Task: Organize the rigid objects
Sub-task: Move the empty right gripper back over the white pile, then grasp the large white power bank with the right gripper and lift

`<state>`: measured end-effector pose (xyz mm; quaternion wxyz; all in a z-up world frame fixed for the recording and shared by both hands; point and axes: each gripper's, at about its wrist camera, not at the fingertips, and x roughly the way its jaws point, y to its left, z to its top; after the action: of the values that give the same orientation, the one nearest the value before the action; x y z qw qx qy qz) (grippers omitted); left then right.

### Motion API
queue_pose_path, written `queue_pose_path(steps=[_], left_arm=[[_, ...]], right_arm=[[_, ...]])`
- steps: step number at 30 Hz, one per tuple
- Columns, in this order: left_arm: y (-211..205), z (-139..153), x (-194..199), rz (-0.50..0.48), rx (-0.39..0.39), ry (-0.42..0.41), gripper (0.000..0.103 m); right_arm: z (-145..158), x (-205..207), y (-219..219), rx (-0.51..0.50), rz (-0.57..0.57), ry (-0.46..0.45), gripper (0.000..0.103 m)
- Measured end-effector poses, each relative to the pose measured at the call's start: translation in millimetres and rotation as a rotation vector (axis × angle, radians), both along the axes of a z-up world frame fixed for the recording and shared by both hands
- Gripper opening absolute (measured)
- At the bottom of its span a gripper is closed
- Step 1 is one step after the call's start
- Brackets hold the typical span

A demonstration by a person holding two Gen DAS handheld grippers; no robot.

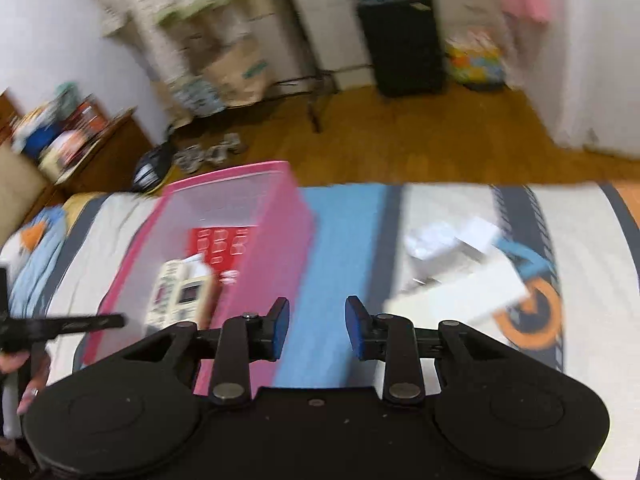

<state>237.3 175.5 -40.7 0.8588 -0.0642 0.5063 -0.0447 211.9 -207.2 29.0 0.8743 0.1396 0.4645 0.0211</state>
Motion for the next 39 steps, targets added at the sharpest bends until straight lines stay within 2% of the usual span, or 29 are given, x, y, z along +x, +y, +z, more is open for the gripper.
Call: queue_pose_path(steps=[3, 6, 9, 11, 14, 17, 19, 23, 25, 28, 31, 33, 35, 37, 39], left_arm=[[-0.8, 2.0, -1.1, -0.005, 0.005, -0.006, 0.005], [-1.2, -1.5, 0.1, -0.007, 0.015, 0.004, 0.005], [-1.9, -5.3, 2.8, -0.008, 0.017, 0.014, 0.005], [-1.4, -6.0, 4.3, -0.006, 0.014, 0.017, 0.005], [-1.4, -5.7, 4.4, -0.007, 0.011, 0.016, 0.005], [-1.4, -5.6, 4.1, -0.011, 0.006, 0.014, 0.005], [0.2, -5.2, 2.9, -0.010, 0.002, 0.010, 0.005], [2.1, -4.6, 4.2, -0.011, -0.009, 0.005, 0.005], [1.1, -5.5, 4.6, -0.014, -0.004, 0.006, 0.005], [2.8, -5.6, 4.7, -0.009, -0.008, 0.008, 0.005], [2.0, -3.2, 3.8, 0.005, -0.012, -0.007, 0.004], [0.5, -2.7, 4.6, 0.011, -0.004, -0.006, 0.004], [-1.4, -2.9, 5.0, 0.014, 0.004, -0.004, 0.004], [-2.0, -2.7, 4.5, 0.018, 0.006, -0.002, 0.004], [-2.5, -2.7, 3.6, 0.018, 0.008, -0.001, 0.004]], right_arm=[[-17.8, 2.6, -27.1, 0.053, -0.074, 0.044, 0.051], [-45.0, 4.2, -47.4, 0.078, -0.151, 0.069, 0.056], [-78.2, 4.2, -72.0, 0.121, -0.264, 0.096, 0.060], [-96.8, 5.5, -83.6, 0.098, -0.352, 0.118, 0.061], [-113.2, 11.4, -93.1, 0.074, -0.440, 0.134, 0.062], [-121.6, 18.4, -96.5, 0.122, -0.484, 0.116, 0.067], [-123.4, 25.4, -93.0, 0.131, -0.491, 0.104, 0.070], [-128.4, 37.6, -85.4, 0.073, -0.491, 0.114, 0.070], [-130.0, 36.5, -90.4, 0.085, -0.505, 0.102, 0.072], [-132.0, 40.3, -90.1, 0.081, -0.512, 0.092, 0.078], [-135.0, 47.5, -73.3, -0.022, -0.464, 0.097, 0.084], [-137.3, 50.7, -59.7, -0.096, -0.404, 0.088, 0.094], [-141.6, 50.6, -56.5, -0.110, -0.391, 0.071, 0.097], [-142.4, 48.1, -55.4, -0.119, -0.390, 0.054, 0.096], [-139.4, 44.3, -54.7, -0.124, -0.382, 0.054, 0.084]])
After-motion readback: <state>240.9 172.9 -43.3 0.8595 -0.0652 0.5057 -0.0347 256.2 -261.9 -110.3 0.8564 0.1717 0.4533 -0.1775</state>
